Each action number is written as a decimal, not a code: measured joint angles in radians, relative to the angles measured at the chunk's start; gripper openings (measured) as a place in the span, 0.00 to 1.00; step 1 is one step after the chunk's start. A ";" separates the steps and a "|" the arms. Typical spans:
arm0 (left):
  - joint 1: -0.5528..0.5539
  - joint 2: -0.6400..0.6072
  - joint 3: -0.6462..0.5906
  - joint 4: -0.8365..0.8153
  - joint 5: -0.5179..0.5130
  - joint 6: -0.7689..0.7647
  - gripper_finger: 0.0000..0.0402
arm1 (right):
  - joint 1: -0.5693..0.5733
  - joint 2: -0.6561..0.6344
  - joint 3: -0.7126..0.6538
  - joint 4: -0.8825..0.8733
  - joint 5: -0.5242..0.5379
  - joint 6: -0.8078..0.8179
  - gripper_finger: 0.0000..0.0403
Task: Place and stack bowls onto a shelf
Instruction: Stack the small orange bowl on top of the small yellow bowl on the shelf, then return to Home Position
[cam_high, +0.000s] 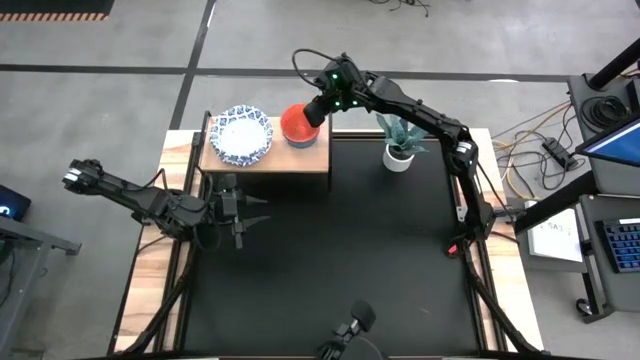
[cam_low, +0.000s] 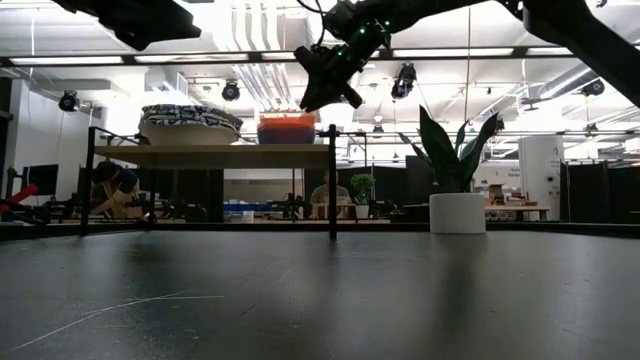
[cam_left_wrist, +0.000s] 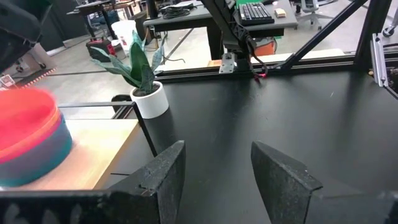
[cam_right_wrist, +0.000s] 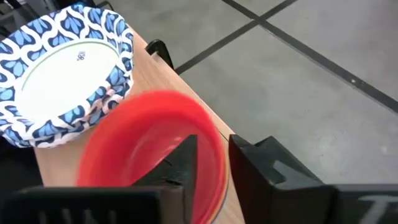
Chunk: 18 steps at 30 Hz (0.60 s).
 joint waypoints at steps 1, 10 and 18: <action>0.000 0.000 0.000 0.000 0.000 0.000 0.41 | 0.000 0.000 0.000 -0.002 0.000 0.000 0.20; 0.000 0.000 0.000 -0.006 0.001 -0.018 0.41 | 0.000 -0.001 0.007 -0.006 -0.011 -0.028 0.33; -0.007 -0.020 -0.050 -0.064 0.037 -0.046 0.41 | 0.078 -0.028 -0.024 0.007 -0.264 -0.192 0.32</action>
